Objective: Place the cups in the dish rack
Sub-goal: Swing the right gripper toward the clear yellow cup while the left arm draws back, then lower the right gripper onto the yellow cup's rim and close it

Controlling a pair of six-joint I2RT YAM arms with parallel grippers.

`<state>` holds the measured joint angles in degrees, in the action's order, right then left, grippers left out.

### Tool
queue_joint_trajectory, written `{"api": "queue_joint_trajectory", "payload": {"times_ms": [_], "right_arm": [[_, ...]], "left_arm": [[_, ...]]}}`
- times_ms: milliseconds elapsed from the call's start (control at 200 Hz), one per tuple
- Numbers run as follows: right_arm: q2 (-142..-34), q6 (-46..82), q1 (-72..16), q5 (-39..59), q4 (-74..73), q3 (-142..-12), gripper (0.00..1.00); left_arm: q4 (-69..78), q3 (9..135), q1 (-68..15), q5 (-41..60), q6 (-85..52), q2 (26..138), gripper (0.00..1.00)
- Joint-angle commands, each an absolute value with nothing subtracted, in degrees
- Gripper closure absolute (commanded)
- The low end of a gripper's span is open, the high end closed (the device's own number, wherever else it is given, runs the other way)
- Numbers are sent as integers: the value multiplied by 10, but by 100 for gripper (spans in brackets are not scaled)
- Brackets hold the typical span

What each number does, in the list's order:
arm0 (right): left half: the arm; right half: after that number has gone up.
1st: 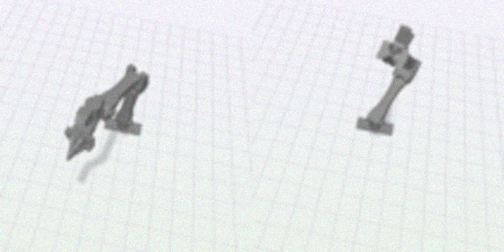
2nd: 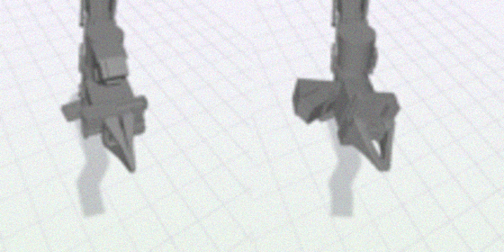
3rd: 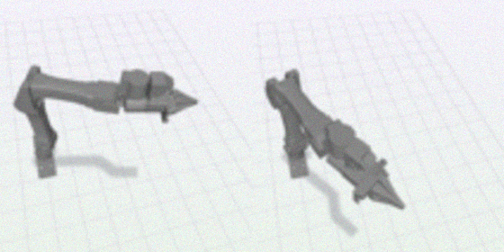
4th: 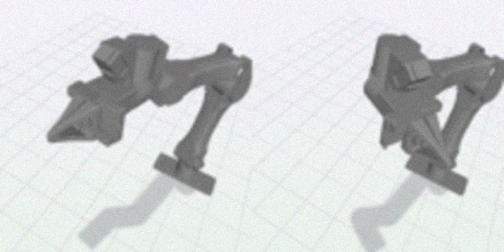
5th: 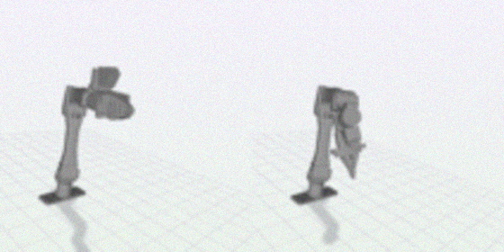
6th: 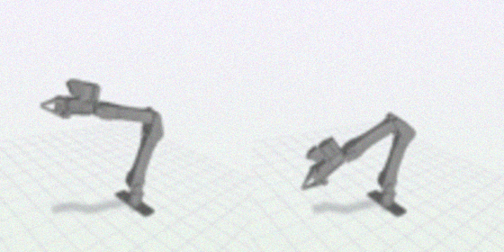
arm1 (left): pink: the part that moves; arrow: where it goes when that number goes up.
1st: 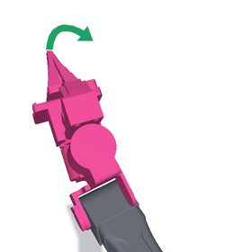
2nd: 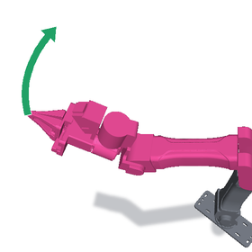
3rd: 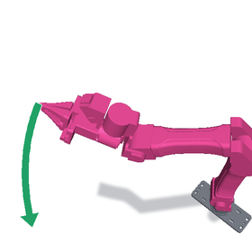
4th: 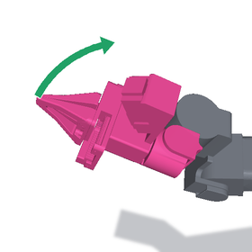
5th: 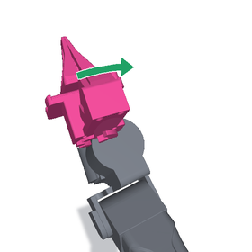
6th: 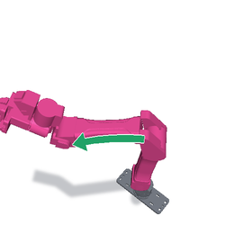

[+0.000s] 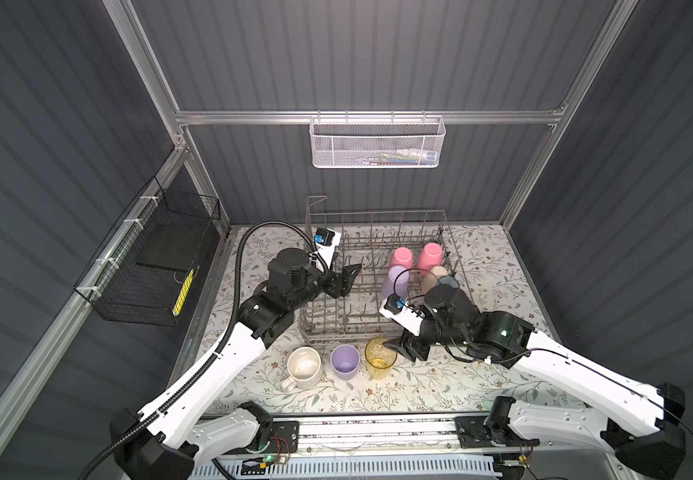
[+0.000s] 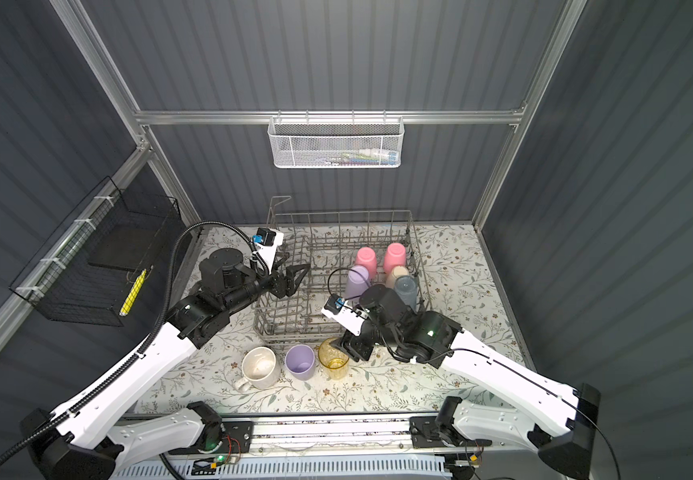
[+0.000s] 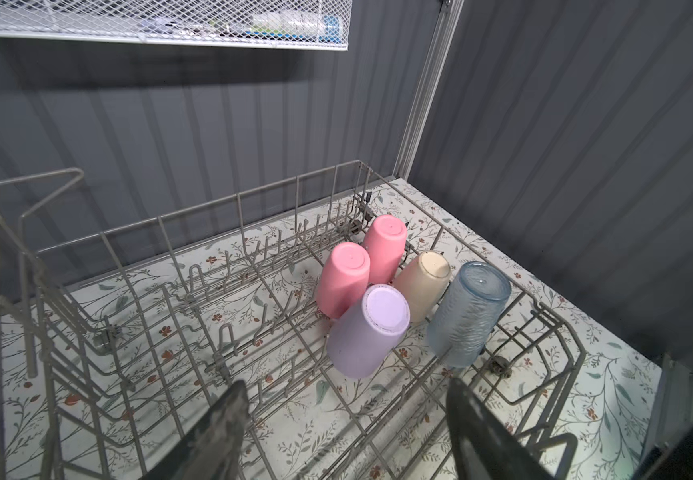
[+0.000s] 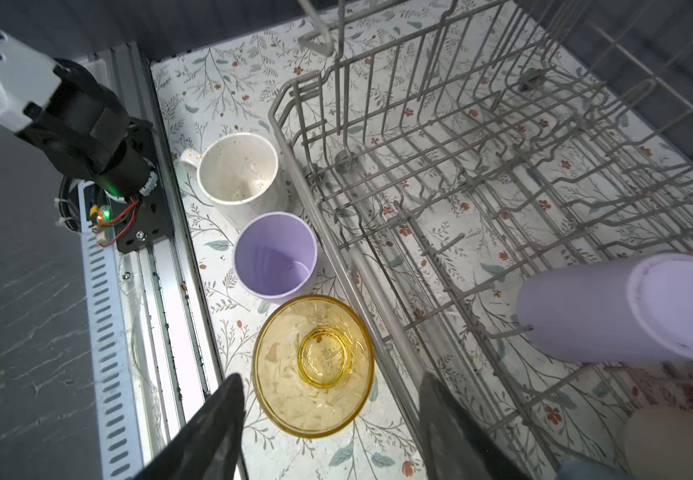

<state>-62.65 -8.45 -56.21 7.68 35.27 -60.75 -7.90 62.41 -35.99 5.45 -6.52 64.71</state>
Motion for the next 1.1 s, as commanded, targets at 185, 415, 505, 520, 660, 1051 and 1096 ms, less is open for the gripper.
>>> {"api": "queue_joint_trajectory", "payload": {"times_ms": [185, 415, 505, 520, 660, 1051, 1096], "right_arm": [[-680, -117, -626, 7, 430, -616, 35], [-712, -111, -649, 1, 438, -619, 35], [-726, -108, -652, 6, 435, -620, 35], [-728, -108, -652, 7, 435, -620, 35], [-751, -109, -653, 24, 437, -630, 37], [-808, -116, -653, 60, 461, -657, 45], [-812, -117, -653, 64, 464, -658, 45]], "left_arm": [[-23, 640, -335, 77, -100, 671, 16], [2, 645, -306, 107, -126, 696, 16], [14, 643, -299, 117, -132, 704, 17], [15, 643, -299, 119, -134, 705, 16], [18, 642, -293, 130, -135, 715, 16], [35, 624, -279, 147, -140, 714, 16], [35, 624, -277, 150, -140, 714, 17]]}}
